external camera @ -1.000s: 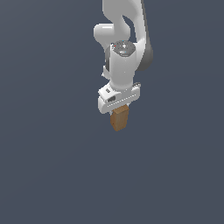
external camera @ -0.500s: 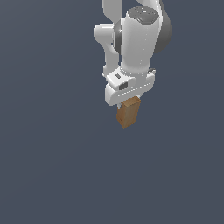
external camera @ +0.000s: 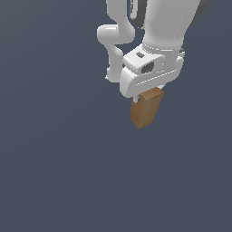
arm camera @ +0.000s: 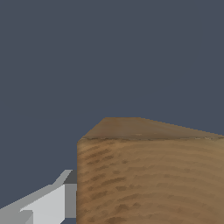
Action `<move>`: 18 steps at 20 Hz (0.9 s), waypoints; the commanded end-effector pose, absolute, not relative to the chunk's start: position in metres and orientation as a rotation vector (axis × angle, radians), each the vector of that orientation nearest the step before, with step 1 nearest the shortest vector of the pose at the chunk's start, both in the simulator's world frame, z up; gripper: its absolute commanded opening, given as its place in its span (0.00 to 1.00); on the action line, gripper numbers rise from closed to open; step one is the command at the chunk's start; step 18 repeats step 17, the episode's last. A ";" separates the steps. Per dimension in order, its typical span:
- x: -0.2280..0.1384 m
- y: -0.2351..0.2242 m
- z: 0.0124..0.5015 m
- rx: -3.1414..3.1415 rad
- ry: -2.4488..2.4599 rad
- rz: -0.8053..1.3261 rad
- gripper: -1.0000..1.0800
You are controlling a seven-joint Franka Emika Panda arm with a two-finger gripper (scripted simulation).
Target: Pick up the object and move it to a goal position.
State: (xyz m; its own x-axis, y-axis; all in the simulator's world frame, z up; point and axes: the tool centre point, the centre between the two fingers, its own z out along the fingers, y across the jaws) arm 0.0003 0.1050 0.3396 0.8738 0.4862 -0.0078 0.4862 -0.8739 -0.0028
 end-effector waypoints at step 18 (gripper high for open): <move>0.022 0.127 0.395 -3.041 -0.788 0.000 0.00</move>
